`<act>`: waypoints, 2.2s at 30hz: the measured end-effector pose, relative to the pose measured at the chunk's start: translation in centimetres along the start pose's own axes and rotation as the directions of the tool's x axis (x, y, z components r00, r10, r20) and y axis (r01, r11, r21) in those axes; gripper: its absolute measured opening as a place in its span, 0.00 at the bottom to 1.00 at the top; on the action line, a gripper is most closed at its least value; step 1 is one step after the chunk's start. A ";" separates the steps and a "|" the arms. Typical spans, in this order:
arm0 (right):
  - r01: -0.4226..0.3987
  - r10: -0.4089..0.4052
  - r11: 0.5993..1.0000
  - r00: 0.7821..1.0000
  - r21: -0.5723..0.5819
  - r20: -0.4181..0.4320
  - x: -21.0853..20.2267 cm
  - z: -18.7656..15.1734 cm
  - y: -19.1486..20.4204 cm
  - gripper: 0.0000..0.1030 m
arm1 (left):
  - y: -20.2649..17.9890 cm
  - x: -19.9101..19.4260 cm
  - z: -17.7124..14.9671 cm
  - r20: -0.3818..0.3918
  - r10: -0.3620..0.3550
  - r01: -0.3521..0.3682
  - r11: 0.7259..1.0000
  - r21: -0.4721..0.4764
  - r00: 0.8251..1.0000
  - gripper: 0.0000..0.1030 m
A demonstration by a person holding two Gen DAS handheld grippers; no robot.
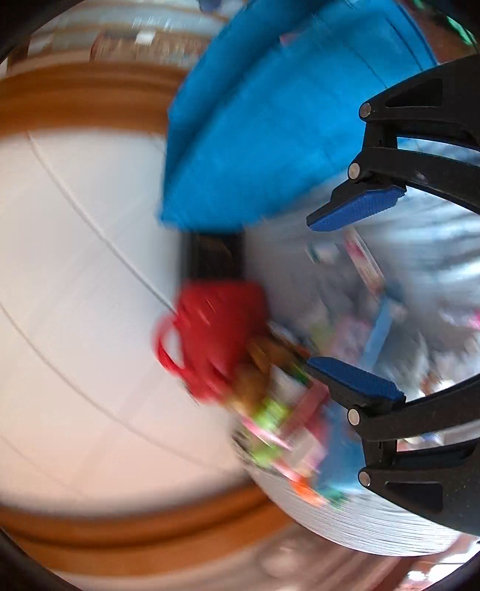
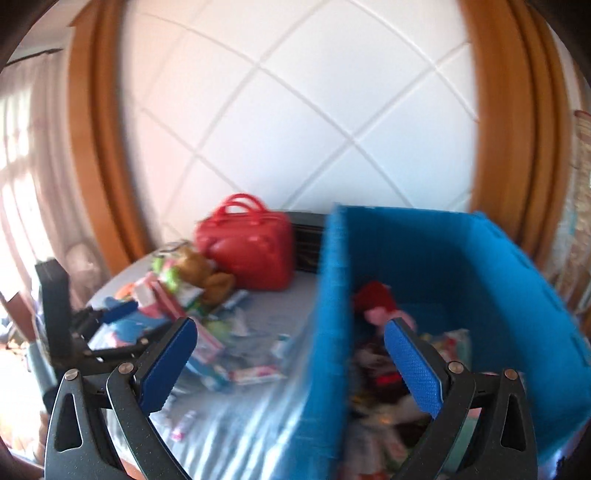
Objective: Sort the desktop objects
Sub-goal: 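Move both tools back to the pile on the bed, then grasp white teddy bear in blue outfit with left tool while right tool grasps pink ointment box, then carry the teddy bear and ointment box over the crate and release both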
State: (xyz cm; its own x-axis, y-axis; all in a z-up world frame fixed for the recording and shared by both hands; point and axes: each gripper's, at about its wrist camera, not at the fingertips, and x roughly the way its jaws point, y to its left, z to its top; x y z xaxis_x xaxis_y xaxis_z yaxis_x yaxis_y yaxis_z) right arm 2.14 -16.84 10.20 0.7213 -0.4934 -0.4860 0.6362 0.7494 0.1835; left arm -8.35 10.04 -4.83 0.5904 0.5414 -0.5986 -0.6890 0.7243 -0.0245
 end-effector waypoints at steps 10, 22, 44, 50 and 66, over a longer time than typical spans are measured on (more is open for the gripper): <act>-0.120 0.115 0.993 0.971 -0.008 -0.210 12.4 -6.2 9.2 1.00 | 13.2 4.5 -12.3 -0.243 0.197 -0.225 0.970 -0.095 0.950 0.68; 0.009 0.026 0.998 0.858 0.066 -0.513 22.4 -16.6 9.7 1.00 | 18.7 13.0 -16.4 -0.352 0.162 -0.220 0.967 -0.130 0.922 0.68; 0.147 -0.116 0.989 0.804 0.007 -0.583 39.5 -15.1 3.6 0.65 | 20.4 12.2 -16.4 -0.398 0.100 -0.191 0.962 -0.197 0.912 0.28; 0.151 -0.107 0.988 0.740 0.010 -0.664 39.4 -17.2 3.5 0.49 | 19.2 10.8 -16.8 -0.391 0.082 -0.169 0.966 -0.194 0.917 0.28; -0.189 -0.009 0.959 0.723 -0.210 -0.691 29.0 -20.5 10.3 0.94 | 11.7 6.2 -16.8 -0.367 -0.031 -0.017 0.992 -0.126 0.930 0.28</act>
State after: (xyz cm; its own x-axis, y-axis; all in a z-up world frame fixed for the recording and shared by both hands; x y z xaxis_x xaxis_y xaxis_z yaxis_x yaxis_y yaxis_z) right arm 24.00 -14.34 -19.49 0.3265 -0.0585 -0.9434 0.4167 0.9048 0.0881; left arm -19.82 14.68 -22.22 0.4160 0.3246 -0.8494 -0.7462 0.6558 -0.1148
